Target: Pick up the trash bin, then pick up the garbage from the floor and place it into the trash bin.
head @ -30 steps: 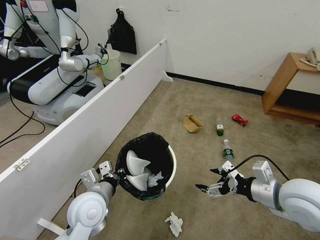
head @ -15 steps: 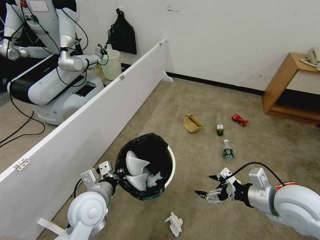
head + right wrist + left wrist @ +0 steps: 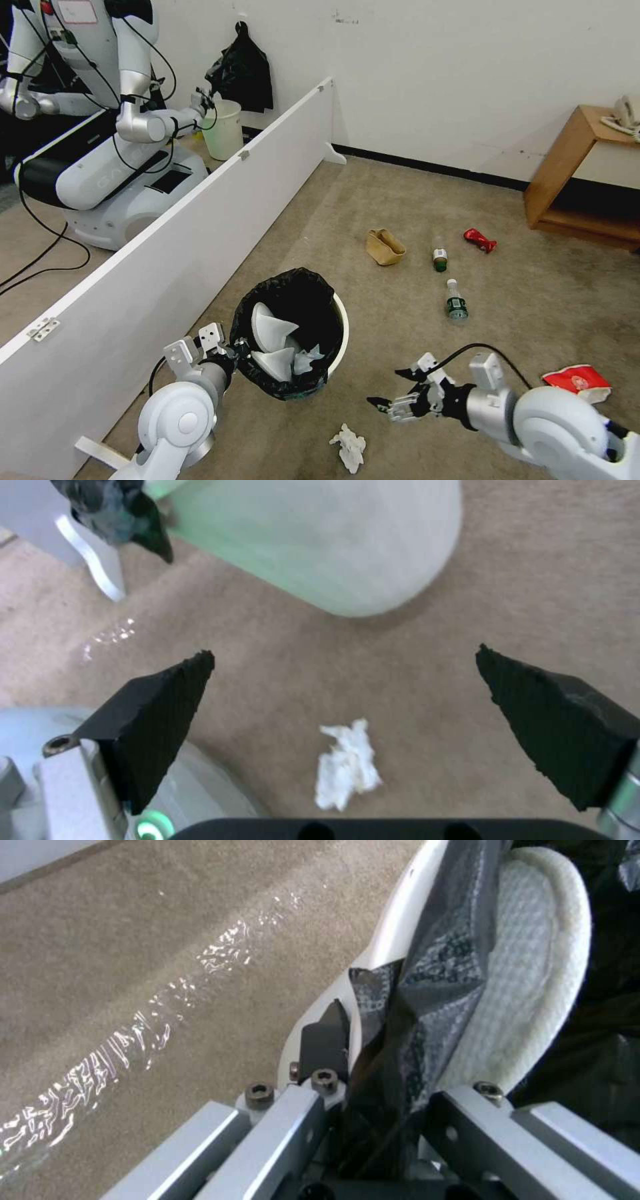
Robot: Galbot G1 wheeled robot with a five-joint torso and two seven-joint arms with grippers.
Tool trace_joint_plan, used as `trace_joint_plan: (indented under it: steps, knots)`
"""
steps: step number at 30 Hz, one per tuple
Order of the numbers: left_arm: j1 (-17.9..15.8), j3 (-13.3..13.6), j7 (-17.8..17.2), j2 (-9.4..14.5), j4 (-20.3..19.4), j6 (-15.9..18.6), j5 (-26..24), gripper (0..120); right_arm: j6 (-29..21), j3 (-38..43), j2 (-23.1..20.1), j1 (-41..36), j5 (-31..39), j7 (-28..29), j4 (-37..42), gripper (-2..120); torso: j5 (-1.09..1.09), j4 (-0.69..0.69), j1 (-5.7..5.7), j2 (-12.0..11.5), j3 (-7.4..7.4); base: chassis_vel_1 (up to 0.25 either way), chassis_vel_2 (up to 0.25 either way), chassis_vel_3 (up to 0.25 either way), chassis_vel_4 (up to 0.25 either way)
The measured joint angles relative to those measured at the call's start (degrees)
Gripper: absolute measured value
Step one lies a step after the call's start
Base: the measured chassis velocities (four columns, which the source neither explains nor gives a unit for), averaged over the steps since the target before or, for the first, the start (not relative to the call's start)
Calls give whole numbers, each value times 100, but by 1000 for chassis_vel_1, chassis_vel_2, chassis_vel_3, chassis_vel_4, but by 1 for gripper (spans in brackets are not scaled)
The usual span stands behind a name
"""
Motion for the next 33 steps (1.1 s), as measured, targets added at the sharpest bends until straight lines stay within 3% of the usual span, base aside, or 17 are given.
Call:
trace_joint_plan:
  steps: [3,12,33]
  knots:
    - [-2,-24,8,9,20,-11,0,2,-55,-427,243,348,5,69,-118,100,1,2,0,0,0,0,0,0,0]
    - [-32,-51,32,10,72,-28,-1,2,-82,-558,308,192,-121,62,-319,100,0,-2,0,0,0,0,0,0,0]
    - [-32,-105,68,-12,118,-42,14,2,-201,-1376,822,703,-212,48,-844,100,0,0,0,0,0,0,0,0,0]
